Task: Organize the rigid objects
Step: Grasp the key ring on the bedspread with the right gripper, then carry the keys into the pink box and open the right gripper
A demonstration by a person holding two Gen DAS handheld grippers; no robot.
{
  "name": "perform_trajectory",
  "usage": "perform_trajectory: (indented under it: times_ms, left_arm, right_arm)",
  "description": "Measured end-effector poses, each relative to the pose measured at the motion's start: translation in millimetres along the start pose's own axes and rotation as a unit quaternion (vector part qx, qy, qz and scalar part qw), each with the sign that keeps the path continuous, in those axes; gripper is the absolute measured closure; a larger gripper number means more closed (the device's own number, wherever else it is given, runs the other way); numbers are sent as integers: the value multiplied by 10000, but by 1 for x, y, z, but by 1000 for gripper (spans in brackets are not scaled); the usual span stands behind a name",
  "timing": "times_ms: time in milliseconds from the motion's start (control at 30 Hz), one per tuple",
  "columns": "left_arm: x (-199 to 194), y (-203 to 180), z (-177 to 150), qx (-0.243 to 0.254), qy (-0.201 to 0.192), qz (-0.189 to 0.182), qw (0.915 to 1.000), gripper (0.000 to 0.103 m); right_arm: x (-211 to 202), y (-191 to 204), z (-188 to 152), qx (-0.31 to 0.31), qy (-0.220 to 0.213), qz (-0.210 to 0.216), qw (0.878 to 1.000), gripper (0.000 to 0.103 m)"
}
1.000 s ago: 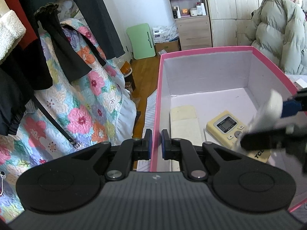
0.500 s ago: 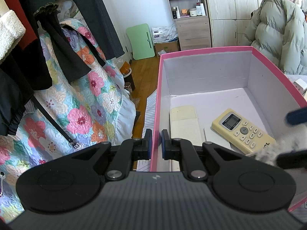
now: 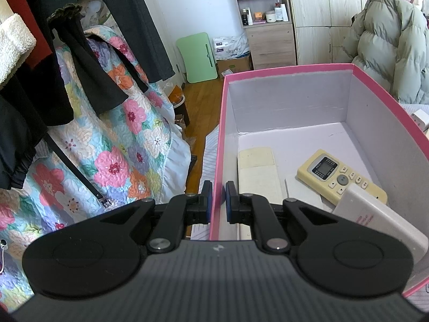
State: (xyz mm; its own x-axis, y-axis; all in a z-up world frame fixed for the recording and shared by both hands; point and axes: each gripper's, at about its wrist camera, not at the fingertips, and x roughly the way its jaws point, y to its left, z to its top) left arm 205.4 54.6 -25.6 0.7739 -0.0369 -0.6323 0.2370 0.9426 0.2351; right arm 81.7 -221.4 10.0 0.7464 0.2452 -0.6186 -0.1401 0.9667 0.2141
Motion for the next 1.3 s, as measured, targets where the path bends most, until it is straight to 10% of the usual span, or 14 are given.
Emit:
perform_trajectory:
  times_ms: [633,800,900,1300]
  left_arm:
    - [0,3,0,18,20,6,10000,94]
    - [1,3,-1,20,19,3,10000,94]
    - [0,3,-1,17,21,2,10000,94]
    - [2,4,-1,10,35,-27,10000,94]
  right_arm:
    - [70,-77,-52,650,602,-1249,9882,41]
    - [86,-71,-57,127,256,-1417,9895,45]
    - [84,-68,-57,132,95,-1468,9890,73]
    - [50,-50,-54,-2,-567,-1237,9907,73]
